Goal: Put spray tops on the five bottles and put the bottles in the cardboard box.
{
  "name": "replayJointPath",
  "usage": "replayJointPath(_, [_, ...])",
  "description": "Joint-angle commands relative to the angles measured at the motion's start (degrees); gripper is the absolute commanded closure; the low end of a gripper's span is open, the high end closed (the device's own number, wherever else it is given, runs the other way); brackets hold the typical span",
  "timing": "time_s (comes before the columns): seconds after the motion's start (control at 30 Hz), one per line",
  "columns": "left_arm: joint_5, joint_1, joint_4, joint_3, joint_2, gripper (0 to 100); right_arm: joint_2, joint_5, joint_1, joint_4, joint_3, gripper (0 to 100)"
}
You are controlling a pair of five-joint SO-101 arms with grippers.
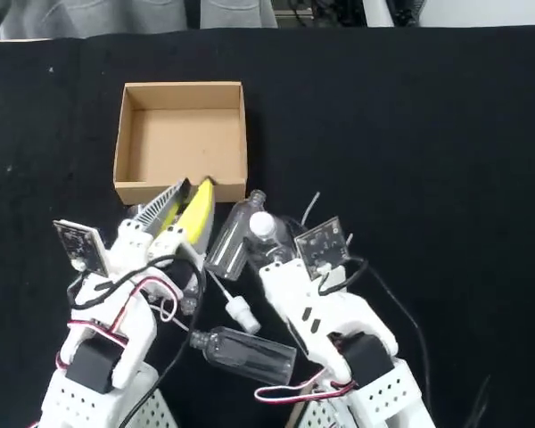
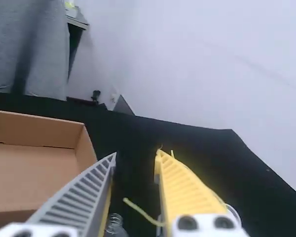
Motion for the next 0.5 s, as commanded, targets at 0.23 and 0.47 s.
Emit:
replayJointPath(0.23, [0.3, -14.0, 0.0, -2.0, -0.4, 89, -6.3, 0.4, 3.1, -0.3, -4.1, 92.9])
replayJointPath(0.47, [0.3, -19.0, -0.3, 3.7, -0.4, 89, -6.3, 0.4, 3.1, -0.3, -3.6, 92.9])
